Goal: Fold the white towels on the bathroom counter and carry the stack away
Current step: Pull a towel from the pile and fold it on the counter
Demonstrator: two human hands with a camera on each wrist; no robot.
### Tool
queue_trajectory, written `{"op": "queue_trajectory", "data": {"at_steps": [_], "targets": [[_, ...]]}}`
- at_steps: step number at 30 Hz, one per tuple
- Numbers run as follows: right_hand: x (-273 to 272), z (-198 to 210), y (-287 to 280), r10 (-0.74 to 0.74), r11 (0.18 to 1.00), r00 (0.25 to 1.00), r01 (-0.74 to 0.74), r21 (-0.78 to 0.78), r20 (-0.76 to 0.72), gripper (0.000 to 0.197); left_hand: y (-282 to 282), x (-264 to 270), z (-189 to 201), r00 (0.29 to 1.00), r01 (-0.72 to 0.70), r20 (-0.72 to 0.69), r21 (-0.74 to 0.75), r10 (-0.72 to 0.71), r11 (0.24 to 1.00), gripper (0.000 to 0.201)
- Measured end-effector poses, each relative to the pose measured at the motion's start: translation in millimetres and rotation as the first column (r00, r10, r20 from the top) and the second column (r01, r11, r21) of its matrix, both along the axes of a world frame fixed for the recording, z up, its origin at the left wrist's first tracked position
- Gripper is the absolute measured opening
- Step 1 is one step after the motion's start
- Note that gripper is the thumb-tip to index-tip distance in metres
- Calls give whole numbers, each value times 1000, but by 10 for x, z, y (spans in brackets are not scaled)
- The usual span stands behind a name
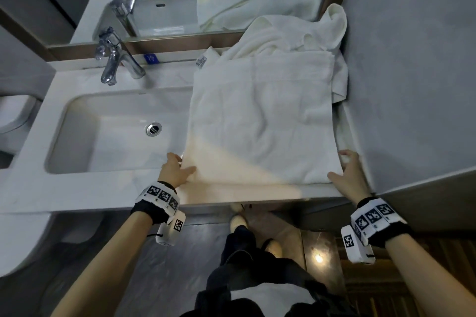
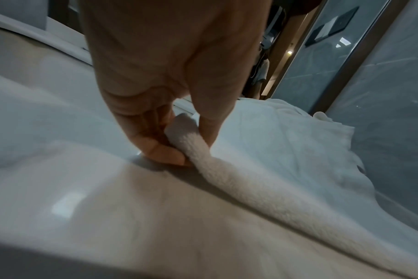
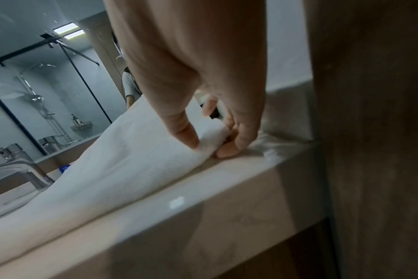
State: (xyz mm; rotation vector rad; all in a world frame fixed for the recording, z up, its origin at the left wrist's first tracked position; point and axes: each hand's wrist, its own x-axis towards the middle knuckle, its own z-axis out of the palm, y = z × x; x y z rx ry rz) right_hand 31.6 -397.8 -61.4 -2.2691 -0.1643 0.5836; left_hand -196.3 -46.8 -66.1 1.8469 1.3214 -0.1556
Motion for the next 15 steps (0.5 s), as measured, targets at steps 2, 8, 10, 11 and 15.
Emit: {"op": "queue_trajectory", "data": {"at_steps": [2,8,10,11,15], "targets": [[-76,-11,-62,136,991,991,-136,-19,-2,57,-50,-74,-7,997,-19,73,13,18,1000,36],[-154,1,-120,201,979,966,-192,-72,163,33,-137,-295,26,948,139,290,-9,-131,990,34],[-141,32,-103,178,984,966,-175,-33,189,27,-197,-324,22,942,150,299,41,-155,988,43],[-136,47,-90,172,985,966,-172,-19,195,26,-223,-330,14,941,133,302,87,-153,987,44],[-120,119,-57,97,995,953,-88,-47,288,26,-223,-304,8,941,34,319,237,-111,971,24]]}}
